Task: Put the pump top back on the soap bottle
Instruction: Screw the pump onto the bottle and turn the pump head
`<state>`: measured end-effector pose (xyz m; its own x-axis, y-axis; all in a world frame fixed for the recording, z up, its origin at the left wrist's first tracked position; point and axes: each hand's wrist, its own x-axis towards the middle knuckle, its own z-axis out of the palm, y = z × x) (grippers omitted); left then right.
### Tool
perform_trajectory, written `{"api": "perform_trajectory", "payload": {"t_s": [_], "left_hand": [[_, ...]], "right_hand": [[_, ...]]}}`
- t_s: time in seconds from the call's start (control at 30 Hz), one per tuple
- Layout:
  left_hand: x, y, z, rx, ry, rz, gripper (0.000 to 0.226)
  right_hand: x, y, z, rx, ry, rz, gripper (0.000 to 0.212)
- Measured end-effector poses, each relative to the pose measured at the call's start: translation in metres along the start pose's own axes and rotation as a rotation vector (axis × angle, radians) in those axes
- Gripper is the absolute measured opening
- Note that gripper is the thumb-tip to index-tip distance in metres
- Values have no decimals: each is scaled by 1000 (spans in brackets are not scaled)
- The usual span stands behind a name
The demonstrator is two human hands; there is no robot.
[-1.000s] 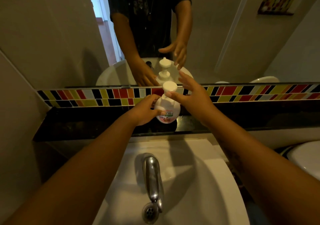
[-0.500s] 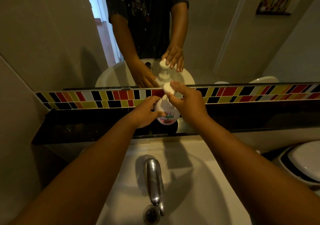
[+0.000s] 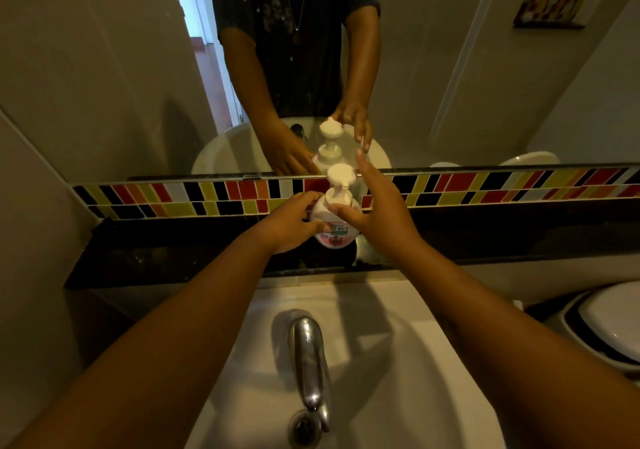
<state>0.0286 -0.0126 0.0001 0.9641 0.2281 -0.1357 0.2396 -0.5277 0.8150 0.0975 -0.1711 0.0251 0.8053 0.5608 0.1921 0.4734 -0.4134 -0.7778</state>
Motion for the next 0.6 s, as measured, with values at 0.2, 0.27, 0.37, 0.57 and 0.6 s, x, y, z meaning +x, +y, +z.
{"api": "perform_trajectory", "payload": {"t_s": [0.2, 0.27, 0.37, 0.57, 0.6], "left_hand": [[-3, -6, 2, -70, 38, 8, 90], [-5, -9, 2, -99, 53, 19, 84], [-6, -14, 2, -173, 96, 19, 70], [-15, -33, -12, -227, 189, 41, 60], [-18, -36, -17, -210, 206, 47, 59]], "right_hand": [[-18, 29, 4, -22, -66, 127, 74], [-21, 34, 7, 17, -90, 127, 65], [-21, 36, 13, 49, -89, 145, 58], [-13, 28, 41, 81, -83, 133, 60], [-11, 25, 46, 86, -92, 128, 60]]}}
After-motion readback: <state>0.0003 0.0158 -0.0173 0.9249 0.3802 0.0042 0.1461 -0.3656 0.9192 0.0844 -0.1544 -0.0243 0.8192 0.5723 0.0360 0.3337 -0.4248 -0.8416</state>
